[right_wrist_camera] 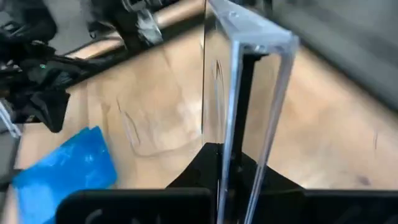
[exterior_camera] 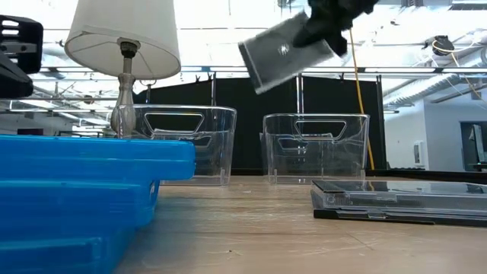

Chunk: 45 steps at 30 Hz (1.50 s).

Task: Pick & place jewel cases by type
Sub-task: Put the black CD case into the right transparent bin

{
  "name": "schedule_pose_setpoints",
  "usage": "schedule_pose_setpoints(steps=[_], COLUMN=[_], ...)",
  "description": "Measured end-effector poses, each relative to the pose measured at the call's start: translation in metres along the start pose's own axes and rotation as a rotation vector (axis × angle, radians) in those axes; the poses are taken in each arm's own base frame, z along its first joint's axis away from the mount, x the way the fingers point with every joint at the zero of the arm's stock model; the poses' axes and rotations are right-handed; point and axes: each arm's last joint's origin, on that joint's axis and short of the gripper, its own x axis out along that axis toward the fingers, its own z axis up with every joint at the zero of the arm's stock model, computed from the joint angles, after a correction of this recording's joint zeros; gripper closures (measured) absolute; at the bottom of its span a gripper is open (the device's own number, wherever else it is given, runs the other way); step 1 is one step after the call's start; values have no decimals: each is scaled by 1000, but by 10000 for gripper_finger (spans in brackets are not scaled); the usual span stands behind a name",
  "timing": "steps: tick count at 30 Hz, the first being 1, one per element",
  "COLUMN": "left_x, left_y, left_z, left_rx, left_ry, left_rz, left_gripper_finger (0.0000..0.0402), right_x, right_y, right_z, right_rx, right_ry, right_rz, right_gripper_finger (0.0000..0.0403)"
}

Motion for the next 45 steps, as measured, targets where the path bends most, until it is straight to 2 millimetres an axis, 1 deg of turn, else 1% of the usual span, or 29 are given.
schedule_pose_setpoints(steps=[2,4,9,11,13,16,21,25,30,34,39,45], left_x=[0,0,0,0,0,0,0,0,0,0,-1,-1], left_y=[0,0,-1,-1,-1,-1,-1,-1,-1,-2,-3,-3], left_z=[-1,-1,-1,-1,-1,-1,-1,-1,-1,-1,-1,-1], left_rx=[2,-1,1,1,2,2,6,6,-10,-21,-41,-64], left_ry=[3,4,6,6,6,6,7,8,8,10,13,15], left_rz=[0,-10,-26,-27,-26,-27,-27,-28,-30,-63,-99,-109], left_gripper_finger=[397,392,361,352,346,341,341,341,341,341,341,341], right_x=[4,3,4,10,15,29,52,71,89,96,100,99], right_y=[-11,-23,-38,-43,-49,-54,-64,-68,-75,-83,-89,-90], right_z=[-2,-10,-10,-8,-11,-12,-21,-29,-39,-41,-43,-44], right_rx=[97,161,305,372,452,554,638,664,691,701,689,612], right_ry=[64,160,197,207,252,290,392,460,541,554,564,573], right_rz=[-22,-77,-131,-109,-108,-103,-123,-109,-113,-126,-136,-131], right_gripper_finger=[399,399,399,399,399,399,399,399,399,399,396,371])
